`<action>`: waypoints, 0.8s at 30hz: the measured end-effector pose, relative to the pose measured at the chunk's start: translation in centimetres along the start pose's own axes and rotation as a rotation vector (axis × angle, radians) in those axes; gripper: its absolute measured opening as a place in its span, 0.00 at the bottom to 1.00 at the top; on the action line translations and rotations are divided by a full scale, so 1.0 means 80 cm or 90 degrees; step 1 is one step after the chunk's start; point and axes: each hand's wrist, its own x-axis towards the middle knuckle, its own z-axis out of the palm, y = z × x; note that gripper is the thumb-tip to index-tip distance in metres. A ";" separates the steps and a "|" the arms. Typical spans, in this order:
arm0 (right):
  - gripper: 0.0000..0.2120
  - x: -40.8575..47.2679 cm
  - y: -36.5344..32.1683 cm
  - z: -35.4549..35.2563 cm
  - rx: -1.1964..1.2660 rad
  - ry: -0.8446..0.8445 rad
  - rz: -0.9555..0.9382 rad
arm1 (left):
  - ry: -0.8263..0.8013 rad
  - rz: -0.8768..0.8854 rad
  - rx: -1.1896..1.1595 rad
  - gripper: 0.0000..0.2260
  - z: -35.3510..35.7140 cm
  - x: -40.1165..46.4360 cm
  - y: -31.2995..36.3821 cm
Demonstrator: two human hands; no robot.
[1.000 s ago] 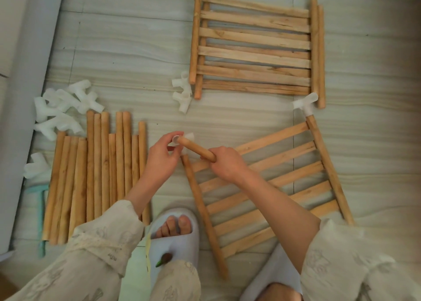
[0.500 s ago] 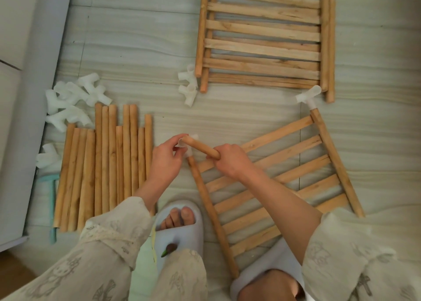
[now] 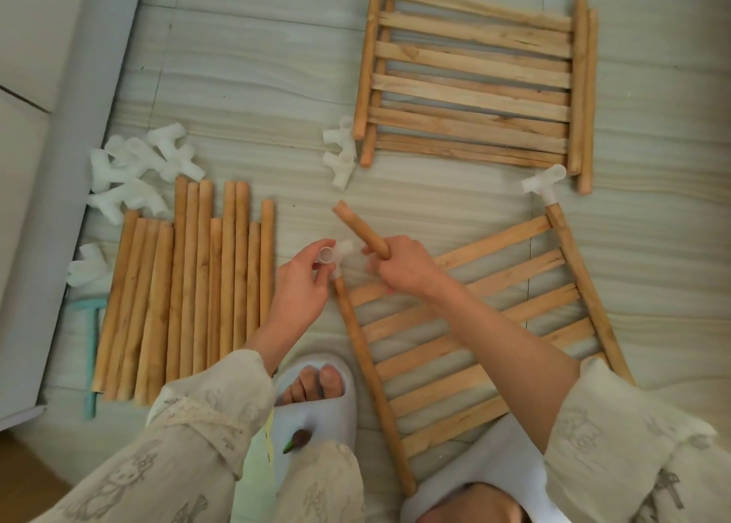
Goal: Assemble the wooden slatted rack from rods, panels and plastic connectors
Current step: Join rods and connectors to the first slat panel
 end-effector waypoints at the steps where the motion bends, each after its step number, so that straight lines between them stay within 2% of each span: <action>1: 0.14 0.005 -0.006 0.000 0.063 0.015 -0.003 | 0.005 0.003 -0.001 0.13 0.000 0.000 -0.001; 4: 0.18 0.016 -0.022 0.005 0.199 -0.046 0.013 | 0.017 0.007 -0.005 0.14 0.000 -0.003 -0.002; 6: 0.18 0.020 -0.028 0.009 0.181 -0.071 0.008 | 0.008 0.019 -0.001 0.15 -0.002 -0.004 -0.003; 10: 0.13 0.027 -0.030 0.012 0.038 -0.022 -0.055 | 0.008 0.061 0.053 0.14 -0.007 -0.001 -0.009; 12: 0.11 0.031 -0.029 0.013 0.035 -0.007 -0.075 | 0.017 0.094 0.101 0.13 -0.007 0.002 -0.011; 16: 0.07 0.035 -0.025 0.017 0.089 -0.005 -0.076 | 0.007 0.072 0.154 0.13 -0.010 0.007 -0.006; 24: 0.07 0.047 -0.017 0.021 0.074 -0.023 -0.088 | 0.021 0.056 0.155 0.12 -0.008 0.007 -0.003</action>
